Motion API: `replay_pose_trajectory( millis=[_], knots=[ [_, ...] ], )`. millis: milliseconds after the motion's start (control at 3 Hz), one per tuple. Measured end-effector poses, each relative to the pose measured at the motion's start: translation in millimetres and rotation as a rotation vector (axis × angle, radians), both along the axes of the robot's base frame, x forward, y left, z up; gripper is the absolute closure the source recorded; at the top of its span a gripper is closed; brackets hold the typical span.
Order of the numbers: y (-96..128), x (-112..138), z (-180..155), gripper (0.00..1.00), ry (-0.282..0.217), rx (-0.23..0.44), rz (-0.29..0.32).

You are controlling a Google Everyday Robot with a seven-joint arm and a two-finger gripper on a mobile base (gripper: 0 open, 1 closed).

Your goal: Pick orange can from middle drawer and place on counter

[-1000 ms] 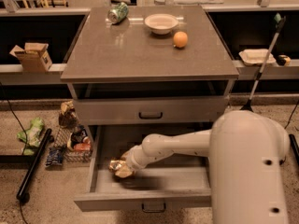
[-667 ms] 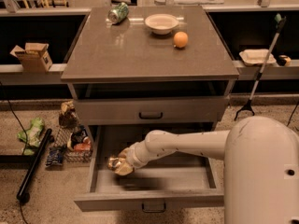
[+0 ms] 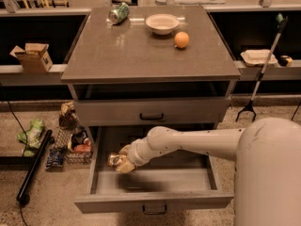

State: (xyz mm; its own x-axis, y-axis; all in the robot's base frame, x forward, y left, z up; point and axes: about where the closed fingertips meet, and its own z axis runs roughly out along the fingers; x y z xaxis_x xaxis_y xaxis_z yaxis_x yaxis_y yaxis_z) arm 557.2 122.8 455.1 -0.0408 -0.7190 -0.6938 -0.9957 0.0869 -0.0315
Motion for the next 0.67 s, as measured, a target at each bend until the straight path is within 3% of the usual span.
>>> replay_pose_trajectory(
  millis=[333,667],
  knots=[
    [-1,-9,57,1.0,-0.049,-0.028,0.041],
    [-4,-9,129,1.0,-0.134,-0.079,0.063]
  ],
)
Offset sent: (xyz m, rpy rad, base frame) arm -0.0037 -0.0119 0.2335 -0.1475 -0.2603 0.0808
